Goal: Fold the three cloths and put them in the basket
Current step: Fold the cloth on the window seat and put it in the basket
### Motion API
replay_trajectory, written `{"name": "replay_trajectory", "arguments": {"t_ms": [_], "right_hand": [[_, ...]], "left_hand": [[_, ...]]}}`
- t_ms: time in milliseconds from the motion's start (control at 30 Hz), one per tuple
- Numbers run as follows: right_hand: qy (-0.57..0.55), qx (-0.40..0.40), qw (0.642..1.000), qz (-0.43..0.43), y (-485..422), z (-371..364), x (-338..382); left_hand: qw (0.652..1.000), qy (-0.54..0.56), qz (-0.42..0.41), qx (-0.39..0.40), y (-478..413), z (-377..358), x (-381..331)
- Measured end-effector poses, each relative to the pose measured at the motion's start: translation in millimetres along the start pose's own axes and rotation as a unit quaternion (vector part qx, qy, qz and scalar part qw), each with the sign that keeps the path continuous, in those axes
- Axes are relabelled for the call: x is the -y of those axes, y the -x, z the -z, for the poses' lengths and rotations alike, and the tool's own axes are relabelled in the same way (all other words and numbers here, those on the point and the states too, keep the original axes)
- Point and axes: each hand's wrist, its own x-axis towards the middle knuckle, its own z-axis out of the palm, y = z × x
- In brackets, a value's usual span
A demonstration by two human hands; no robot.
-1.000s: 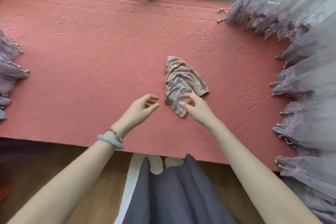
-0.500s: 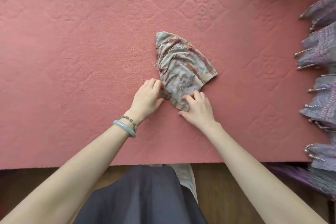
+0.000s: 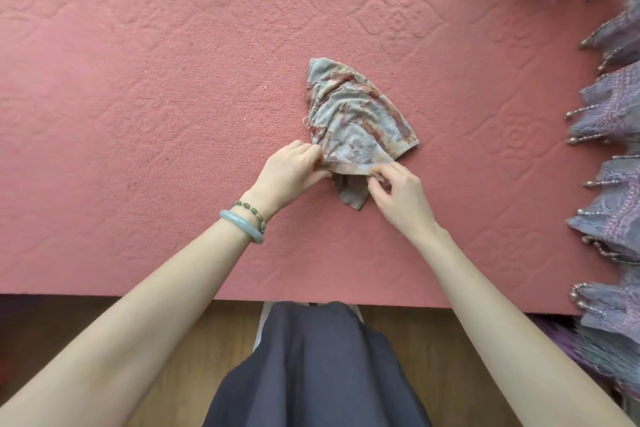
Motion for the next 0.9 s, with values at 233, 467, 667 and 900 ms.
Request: {"name": "replay_trajectory", "arguments": {"t_ms": [233,467,667,900], "right_hand": [[0.026,-0.003,0.996,0.082,7.4,64.8,55.4],[-0.024,-0.027,0.990,0.139,13.5,140.0,129.7],[-0.048,-0.064,0.981,0.177,20.1,205.3,186.5],[-0.027,-0.066,0.984,0.165,32.8,270.7,218.8]], "left_hand": [[0.998,0.033,0.056,-0.017,13.8,37.0,-24.9],[0.990,0.089,0.100,-0.033,19.7,95.8,-57.2],[0.980,0.143,0.133,-0.040,22.8,147.0,-79.8],[0.967,0.182,0.151,-0.096,51.0,219.2,-78.2]]}}
